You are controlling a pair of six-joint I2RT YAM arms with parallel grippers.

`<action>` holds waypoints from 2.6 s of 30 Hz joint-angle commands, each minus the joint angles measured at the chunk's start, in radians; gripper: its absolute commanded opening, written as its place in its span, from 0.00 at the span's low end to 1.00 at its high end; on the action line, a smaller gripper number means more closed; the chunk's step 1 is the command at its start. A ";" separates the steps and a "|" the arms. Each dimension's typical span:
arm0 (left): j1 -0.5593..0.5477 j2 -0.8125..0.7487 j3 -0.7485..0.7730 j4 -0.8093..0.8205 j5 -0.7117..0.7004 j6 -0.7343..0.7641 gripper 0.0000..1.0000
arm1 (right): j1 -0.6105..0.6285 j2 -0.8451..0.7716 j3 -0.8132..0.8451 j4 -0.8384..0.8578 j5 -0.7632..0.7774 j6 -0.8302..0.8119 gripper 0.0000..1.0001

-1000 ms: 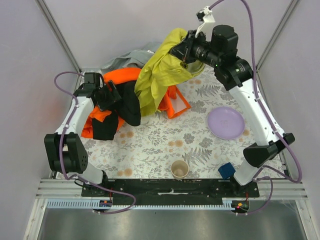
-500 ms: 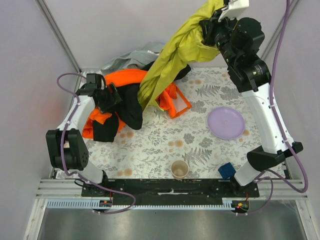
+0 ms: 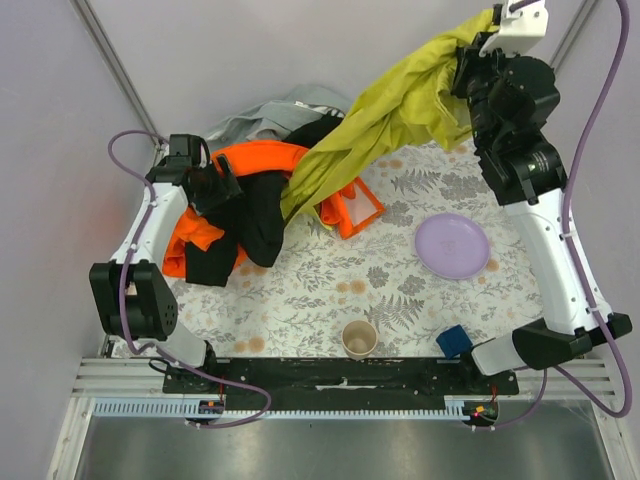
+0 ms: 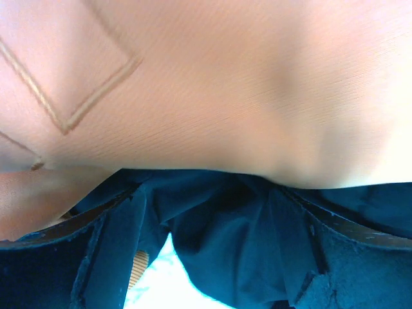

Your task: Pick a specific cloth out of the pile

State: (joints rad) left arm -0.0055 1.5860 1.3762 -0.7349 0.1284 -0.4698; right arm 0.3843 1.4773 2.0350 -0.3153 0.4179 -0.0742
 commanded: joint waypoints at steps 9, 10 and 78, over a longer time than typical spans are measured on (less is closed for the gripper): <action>-0.070 -0.073 0.187 0.009 0.031 0.020 0.84 | -0.033 -0.101 -0.579 0.019 -0.351 0.321 0.15; -0.079 -0.070 0.187 0.021 0.048 0.025 0.84 | -0.033 -0.092 -0.599 0.007 -0.388 0.327 0.17; -0.044 0.347 0.205 -0.150 0.014 0.189 0.78 | 0.177 0.632 -0.258 -0.516 -0.518 0.120 0.98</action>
State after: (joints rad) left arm -0.0483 1.9434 1.5909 -0.8391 0.1596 -0.2829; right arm 0.5064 2.1109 1.8351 -0.8669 -0.0246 0.0986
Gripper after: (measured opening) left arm 0.785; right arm 0.982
